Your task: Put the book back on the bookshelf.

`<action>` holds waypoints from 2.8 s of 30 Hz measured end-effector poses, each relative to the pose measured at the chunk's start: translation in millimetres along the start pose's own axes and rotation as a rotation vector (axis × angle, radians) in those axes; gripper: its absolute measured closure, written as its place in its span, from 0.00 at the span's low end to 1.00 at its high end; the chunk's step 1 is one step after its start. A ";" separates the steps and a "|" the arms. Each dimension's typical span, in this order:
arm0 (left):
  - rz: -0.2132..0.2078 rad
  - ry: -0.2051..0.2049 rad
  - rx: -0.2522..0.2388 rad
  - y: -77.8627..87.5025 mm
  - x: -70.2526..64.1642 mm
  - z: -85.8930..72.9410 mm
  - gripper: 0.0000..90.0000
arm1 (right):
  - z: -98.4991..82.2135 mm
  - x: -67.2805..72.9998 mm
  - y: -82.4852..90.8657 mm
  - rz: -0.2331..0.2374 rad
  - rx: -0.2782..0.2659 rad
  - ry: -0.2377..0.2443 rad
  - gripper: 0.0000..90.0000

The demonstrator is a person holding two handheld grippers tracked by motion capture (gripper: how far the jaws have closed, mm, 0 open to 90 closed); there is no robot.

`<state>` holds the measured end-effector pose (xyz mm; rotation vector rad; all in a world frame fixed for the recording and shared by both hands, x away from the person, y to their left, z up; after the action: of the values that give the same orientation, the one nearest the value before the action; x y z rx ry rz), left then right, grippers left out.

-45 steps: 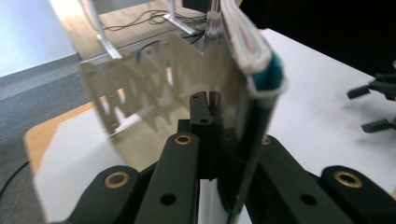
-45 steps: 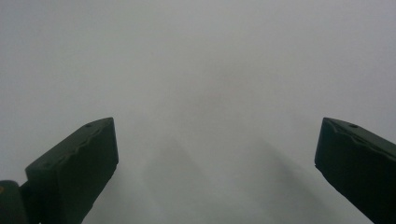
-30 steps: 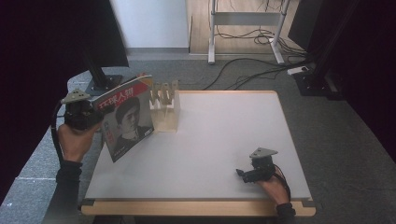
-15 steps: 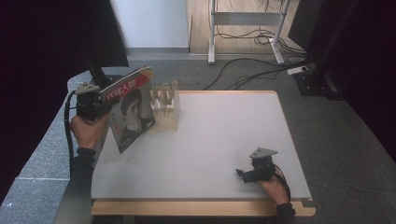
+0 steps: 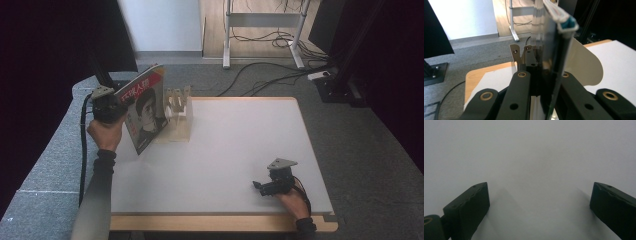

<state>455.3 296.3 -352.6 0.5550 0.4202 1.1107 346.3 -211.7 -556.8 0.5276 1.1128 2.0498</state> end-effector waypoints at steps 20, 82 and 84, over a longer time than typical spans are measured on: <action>0.009 -0.009 0.065 1.2 17.1 -13.1 0.70 | 0.2 -0.1 -0.3 -0.001 0.000 0.000 0.02; -0.258 -0.258 0.189 -1.4 -93.2 -119.6 0.00 | 0.5 0.2 -0.3 -0.003 0.004 -0.002 0.02; -0.267 -0.270 0.201 -8.8 -100.5 -122.7 0.00 | 0.4 0.2 -0.3 -0.004 0.004 -0.002 0.02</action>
<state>351.8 226.3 -450.6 0.7906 0.3598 0.7291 346.6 -211.2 -556.8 0.5291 1.1159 2.0439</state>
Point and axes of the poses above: each handheld gripper's, and its own axes: y roughly backward along the jaws, z roughly out of its top, x roughly to its left, the point moved 3 cm from there along -y, roughly forward along the jaws, and after that the axes turned 14 degrees about x, right-handed, at the moved point
